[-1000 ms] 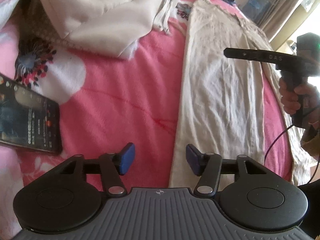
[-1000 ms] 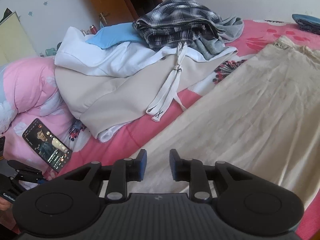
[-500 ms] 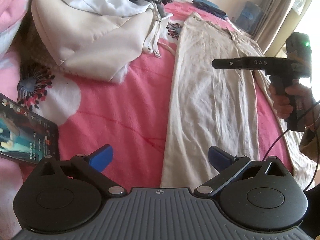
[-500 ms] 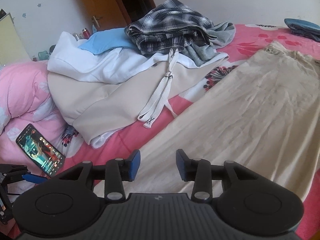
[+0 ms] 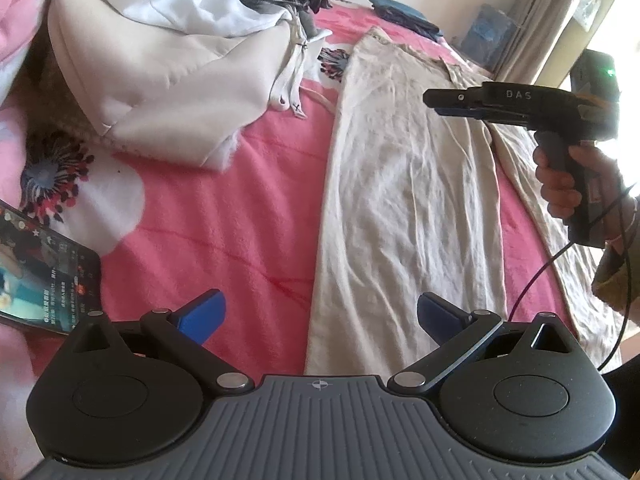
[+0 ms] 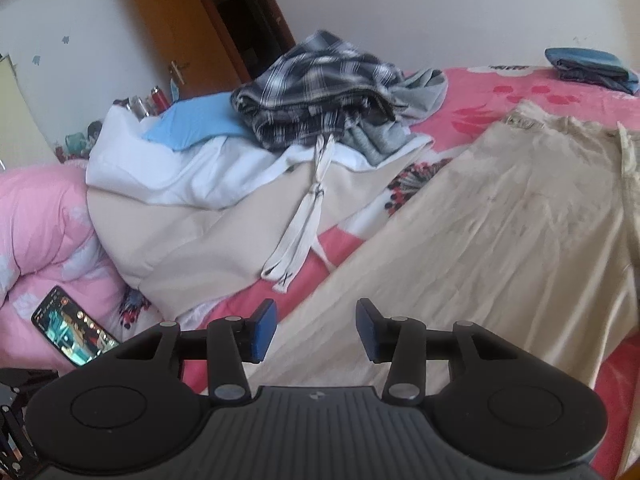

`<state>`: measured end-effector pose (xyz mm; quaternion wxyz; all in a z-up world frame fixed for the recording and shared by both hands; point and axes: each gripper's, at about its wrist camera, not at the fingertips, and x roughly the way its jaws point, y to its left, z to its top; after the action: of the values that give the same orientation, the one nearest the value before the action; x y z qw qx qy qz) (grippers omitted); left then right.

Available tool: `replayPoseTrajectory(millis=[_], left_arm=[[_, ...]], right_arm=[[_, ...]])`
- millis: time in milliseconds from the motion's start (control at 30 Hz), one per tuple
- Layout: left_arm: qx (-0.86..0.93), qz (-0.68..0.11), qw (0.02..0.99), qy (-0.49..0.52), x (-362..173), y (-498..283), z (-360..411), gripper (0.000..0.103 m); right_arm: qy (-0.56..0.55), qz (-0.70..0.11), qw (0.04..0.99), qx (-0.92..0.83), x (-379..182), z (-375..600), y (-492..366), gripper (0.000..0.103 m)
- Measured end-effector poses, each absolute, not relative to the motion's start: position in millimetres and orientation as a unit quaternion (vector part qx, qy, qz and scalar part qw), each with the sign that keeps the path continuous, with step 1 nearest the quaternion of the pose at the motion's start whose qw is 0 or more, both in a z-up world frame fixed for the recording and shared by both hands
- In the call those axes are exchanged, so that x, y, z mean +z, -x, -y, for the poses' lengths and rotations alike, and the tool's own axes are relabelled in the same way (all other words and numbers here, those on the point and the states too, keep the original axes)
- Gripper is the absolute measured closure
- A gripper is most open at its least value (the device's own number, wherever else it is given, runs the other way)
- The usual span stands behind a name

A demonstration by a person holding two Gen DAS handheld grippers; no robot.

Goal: Fold clothes
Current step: 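Move the right gripper to the trouser waistband while the left gripper opens over the waist edge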

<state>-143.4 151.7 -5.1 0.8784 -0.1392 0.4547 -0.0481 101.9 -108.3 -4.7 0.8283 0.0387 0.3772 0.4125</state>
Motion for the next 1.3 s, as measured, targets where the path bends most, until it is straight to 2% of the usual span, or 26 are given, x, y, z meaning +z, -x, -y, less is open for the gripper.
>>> replayPoseTrajectory(millis=[267,767,867,900,933,1000,1067,1133,1300], left_arm=[[-0.05,-0.443,0.882,0.156,-3,130,-159,0.0],[-0.075,-0.435,0.89,0.11,-8,69,-139,0.002],[-0.073,-0.44,0.889,0.102,-12,46,-134,0.008],[-0.072,-0.442,0.889,0.101,-14,39,-134,0.012],[-0.072,-0.442,0.888,0.102,-15,30,-134,0.021],[-0.074,-0.439,0.889,0.106,-16,13,-134,0.03],[-0.078,-0.43,0.893,0.109,-16,-3,-134,0.034],[-0.08,-0.418,0.899,0.105,-14,-20,-133,0.042],[-0.094,-0.417,0.901,0.072,-18,-74,-115,0.048]], right_arm=[[-0.048,-0.355,0.842,0.403,9,114,-107,0.056],[-0.1,-0.323,0.875,0.345,30,131,-149,0.056],[-0.11,-0.336,0.879,0.321,32,134,-169,0.056],[-0.111,-0.343,0.879,0.311,33,134,-178,0.056],[-0.11,-0.349,0.881,0.3,34,134,-186,0.056],[-0.114,-0.366,0.88,0.281,36,135,-206,0.056],[-0.119,-0.38,0.878,0.265,38,136,-228,0.056],[-0.116,-0.389,0.878,0.252,41,136,-249,0.056],[-0.088,-0.417,0.875,0.227,35,127,-308,0.056]])
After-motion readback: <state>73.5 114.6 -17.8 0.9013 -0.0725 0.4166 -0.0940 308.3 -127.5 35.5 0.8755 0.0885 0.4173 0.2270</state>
